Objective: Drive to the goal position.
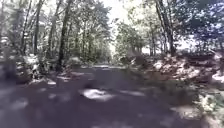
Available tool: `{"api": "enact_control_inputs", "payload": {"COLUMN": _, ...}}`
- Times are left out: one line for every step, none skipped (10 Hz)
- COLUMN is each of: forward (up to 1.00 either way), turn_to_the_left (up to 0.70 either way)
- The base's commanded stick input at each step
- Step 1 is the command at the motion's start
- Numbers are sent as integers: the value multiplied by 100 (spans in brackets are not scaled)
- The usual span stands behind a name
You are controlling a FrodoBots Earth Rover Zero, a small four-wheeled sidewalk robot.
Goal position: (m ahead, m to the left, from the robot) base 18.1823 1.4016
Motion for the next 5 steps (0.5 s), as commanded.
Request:
{"api": "enact_control_inputs", "payload": {"forward": 45, "turn_to_the_left": 0}}
{"api": "enact_control_inputs", "payload": {"forward": 45, "turn_to_the_left": 0}}
{"api": "enact_control_inputs", "payload": {"forward": 45, "turn_to_the_left": 0}}
{"api": "enact_control_inputs", "payload": {"forward": 45, "turn_to_the_left": 0}}
{"api": "enact_control_inputs", "payload": {"forward": 45, "turn_to_the_left": 0}}
